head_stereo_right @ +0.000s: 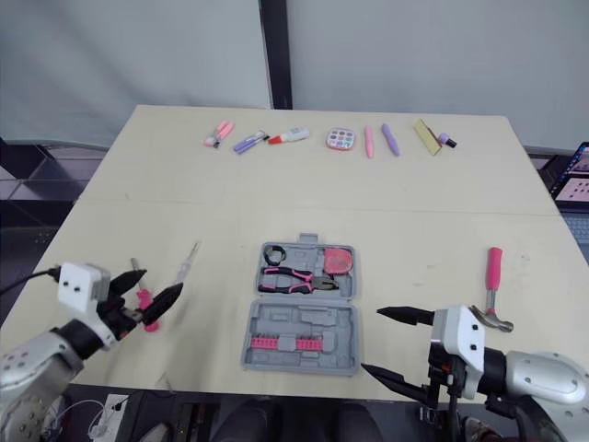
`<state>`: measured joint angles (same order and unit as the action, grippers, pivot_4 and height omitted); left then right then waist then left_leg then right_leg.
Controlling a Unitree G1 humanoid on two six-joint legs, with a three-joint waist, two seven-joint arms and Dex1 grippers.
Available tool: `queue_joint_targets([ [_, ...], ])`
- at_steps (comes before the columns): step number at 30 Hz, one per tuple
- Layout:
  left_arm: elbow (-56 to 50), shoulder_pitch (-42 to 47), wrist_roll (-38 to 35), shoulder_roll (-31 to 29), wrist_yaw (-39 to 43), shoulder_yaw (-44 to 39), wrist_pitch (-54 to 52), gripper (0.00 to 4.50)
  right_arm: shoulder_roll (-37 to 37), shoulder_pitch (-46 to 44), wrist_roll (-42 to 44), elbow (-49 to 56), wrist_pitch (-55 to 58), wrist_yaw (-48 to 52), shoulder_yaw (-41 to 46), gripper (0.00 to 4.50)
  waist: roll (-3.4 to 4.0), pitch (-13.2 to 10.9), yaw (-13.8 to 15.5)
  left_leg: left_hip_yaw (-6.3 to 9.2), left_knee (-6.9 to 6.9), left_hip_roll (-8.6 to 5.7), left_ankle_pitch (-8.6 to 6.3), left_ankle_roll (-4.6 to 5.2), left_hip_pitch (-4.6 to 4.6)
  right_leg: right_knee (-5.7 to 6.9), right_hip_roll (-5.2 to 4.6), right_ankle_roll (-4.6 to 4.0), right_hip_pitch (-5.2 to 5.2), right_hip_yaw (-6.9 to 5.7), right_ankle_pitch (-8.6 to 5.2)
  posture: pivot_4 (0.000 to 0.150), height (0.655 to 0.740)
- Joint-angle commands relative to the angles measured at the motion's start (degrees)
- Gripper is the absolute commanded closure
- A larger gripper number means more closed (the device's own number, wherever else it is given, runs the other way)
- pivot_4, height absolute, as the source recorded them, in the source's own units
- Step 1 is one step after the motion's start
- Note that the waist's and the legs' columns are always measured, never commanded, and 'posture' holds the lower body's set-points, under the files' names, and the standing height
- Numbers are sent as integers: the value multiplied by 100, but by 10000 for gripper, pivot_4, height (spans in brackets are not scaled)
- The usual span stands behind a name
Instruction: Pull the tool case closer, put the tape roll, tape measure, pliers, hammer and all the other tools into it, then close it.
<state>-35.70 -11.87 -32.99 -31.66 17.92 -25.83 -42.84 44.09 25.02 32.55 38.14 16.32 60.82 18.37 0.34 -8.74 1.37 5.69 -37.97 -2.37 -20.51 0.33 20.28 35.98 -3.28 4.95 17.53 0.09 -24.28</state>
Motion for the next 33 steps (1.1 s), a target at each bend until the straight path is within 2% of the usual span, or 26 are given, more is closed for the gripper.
queue_joint_targets([
  [1,-363,573,-173,-188,-619,-56,-946,375,15,-36,-5,39,-67,-41,11,0,0,0,0,0,0,0,0,0,0,0,1,0,0,0,0,1500,7336],
  [7,-338,1804,-287,-170,-1402,-47,-2567,375,4,-181,-65,-13,-34,-121,-99,0,0,0,-10,0,-1,1,0,0,0,3,7,1,1,1,0,1500,7336],
  [14,-87,2479,-181,-83,-1572,67,-3492,375,22,-198,-118,-27,-35,-215,-122,0,-1,0,0,0,-4,1,0,0,1,5,9,2,2,2,1,1500,7336],
  [19,236,2526,21,-196,-1415,333,-3397,375,37,-206,-151,-34,-31,-273,-120,0,-1,0,-7,0,-4,2,0,-1,1,5,9,2,3,3,1,1500,7336],
  [24,605,2207,441,-414,-1113,785,-2665,375,59,-221,-163,-7,5,-321,-97,0,-1,0,-4,0,-4,1,0,-1,1,4,8,2,4,4,1,1500,7336],
  [33,1098,1783,1056,-292,-862,1211,-1558,375,99,-95,-140,93,61,-380,34,0,-1,0,3,0,-4,1,0,-1,1,4,5,2,4,3,1,1500,7336],
])
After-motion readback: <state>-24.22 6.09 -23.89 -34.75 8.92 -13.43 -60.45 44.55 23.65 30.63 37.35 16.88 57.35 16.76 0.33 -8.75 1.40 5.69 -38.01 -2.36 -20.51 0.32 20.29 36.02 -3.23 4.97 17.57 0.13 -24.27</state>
